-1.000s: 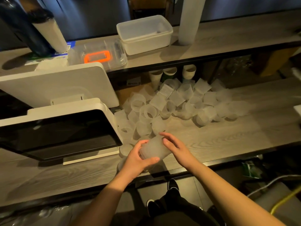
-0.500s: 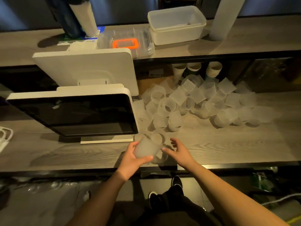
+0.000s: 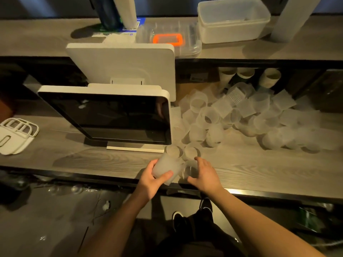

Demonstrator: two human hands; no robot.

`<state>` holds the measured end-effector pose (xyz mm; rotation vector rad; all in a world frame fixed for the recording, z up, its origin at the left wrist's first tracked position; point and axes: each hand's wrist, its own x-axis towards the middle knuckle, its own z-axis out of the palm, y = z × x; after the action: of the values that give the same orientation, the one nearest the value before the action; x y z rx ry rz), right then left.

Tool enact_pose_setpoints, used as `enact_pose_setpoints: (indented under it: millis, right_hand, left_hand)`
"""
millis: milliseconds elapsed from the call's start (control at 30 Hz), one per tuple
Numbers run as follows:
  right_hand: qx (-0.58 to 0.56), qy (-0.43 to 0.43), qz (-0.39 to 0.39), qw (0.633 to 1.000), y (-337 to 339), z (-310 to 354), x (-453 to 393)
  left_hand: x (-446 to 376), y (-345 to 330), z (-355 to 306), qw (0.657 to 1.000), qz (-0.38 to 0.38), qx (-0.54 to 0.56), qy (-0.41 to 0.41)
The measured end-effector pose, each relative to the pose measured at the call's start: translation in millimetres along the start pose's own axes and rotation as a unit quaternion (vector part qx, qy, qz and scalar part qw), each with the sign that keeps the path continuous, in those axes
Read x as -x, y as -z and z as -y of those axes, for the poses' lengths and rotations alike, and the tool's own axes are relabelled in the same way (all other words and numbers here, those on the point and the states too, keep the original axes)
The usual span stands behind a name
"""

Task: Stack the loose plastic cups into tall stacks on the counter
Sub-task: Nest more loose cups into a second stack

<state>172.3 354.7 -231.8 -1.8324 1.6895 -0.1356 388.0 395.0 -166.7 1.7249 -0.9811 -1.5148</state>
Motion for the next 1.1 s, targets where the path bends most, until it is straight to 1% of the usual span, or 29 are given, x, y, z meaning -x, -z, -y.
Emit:
enact_pose_setpoints:
  millis: [67,133,233,300,400,433,500,633,800,967,1033,1100]
  right_hand:
    - [-0.080,-0.018,-0.020,0.996,8,-1,3]
    - [-0.192,-0.037,-0.044,0.980,22,-1,5]
    - [-0.320,-0.065,-0.083,0.941,45,0,7]
    - [-0.392,-0.068,-0.109,0.911,60,3,8]
    - [-0.467,-0.044,-0.094,0.878,83,11,11]
    - [-0.478,-0.028,-0.084,0.874,89,14,13]
    - [-0.475,0.002,-0.066,0.878,98,21,16]
    - [-0.470,0.027,-0.050,0.881,101,27,18]
    - [-0.427,0.025,-0.004,0.904,87,31,25]
    - [-0.408,0.001,0.050,0.912,80,33,20]
    - [-0.415,-0.014,0.037,0.909,76,30,12]
    - [-0.423,-0.064,-0.008,0.904,68,24,1]
  left_hand:
    - [1,-3,-4,1.000,0.001,0.002,-0.011]
    - [0,-5,-7,1.000,0.001,0.001,-0.025]
    - [-2,-10,-12,0.999,0.007,-0.007,-0.042]
    - [-5,-14,-16,0.998,0.022,-0.016,-0.052]
    - [-8,-23,-24,0.996,0.046,-0.019,-0.069]
    - [-9,-26,-26,0.996,0.051,-0.019,-0.074]
    - [-11,-31,-31,0.995,0.058,-0.022,-0.079]
    - [-12,-40,-41,0.994,0.071,-0.011,-0.082]
    - [-12,-42,-44,0.993,0.080,-0.007,-0.088]
    - [-13,-41,-34,0.996,0.065,-0.004,-0.067]
    - [-12,-37,-31,0.997,0.053,0.005,-0.059]
    - [-12,-31,-27,0.998,0.038,0.011,-0.052]
